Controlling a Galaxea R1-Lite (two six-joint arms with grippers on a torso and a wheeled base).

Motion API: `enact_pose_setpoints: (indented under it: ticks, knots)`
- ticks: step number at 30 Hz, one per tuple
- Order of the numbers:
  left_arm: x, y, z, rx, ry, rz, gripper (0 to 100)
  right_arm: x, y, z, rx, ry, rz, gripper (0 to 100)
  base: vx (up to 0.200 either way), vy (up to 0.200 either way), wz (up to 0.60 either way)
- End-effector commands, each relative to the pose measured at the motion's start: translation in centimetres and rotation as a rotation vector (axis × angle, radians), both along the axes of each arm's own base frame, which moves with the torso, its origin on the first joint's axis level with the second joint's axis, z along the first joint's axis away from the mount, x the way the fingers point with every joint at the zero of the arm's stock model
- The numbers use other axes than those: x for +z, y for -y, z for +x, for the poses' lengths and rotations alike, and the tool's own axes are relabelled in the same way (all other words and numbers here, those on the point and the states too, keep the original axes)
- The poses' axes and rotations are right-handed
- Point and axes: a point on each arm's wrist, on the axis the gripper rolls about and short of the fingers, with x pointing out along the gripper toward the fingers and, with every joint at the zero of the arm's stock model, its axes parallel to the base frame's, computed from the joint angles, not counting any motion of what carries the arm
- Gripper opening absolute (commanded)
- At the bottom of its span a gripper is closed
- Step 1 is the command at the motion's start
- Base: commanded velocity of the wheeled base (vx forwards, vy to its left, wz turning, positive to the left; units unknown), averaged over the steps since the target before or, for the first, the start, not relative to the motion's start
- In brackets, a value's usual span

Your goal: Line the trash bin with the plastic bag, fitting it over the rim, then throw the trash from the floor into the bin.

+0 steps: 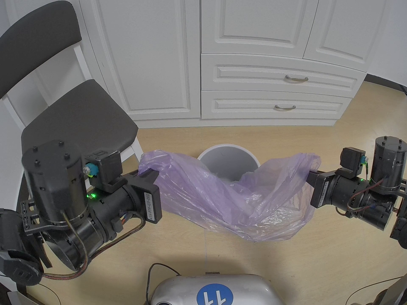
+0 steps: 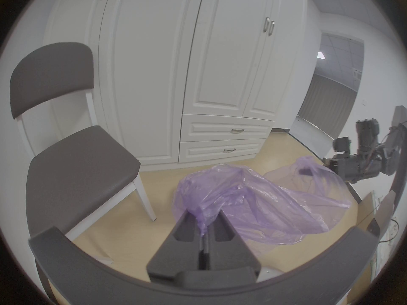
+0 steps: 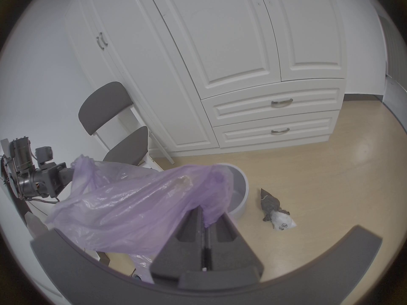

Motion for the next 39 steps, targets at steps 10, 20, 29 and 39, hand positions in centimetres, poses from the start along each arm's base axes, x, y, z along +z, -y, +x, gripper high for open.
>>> enact_pose_setpoints:
  ticks: [10, 20, 29, 39]
  knots:
    - [-3.7, 2.1, 3.9, 0.131, -0.094, 0.096, 0, 0.8, -0.2, -1.9, 0.012, 0.067, -0.049, 0, 0.0, 0.0, 0.0]
    - [-4.1, 1.2, 5.8, 0.21, -0.106, 0.076, 0, 0.1, -0.6, -1.5, -0.069, 0.07, -0.13, 0, 0.0, 0.0, 0.0]
    - [-2.8, -1.2, 5.3, 0.1, -0.099, -0.009, 0, -0.4, 0.9, 0.1, -0.161, 0.059, -0.177, 0, 0.0, 0.0, 0.0]
    - [-2.1, -4.6, 6.8, 0.059, -0.109, -0.07, 0, -2.2, 2.7, 2.2, -0.249, -0.002, -0.277, 0, 0.0, 0.0, 0.0]
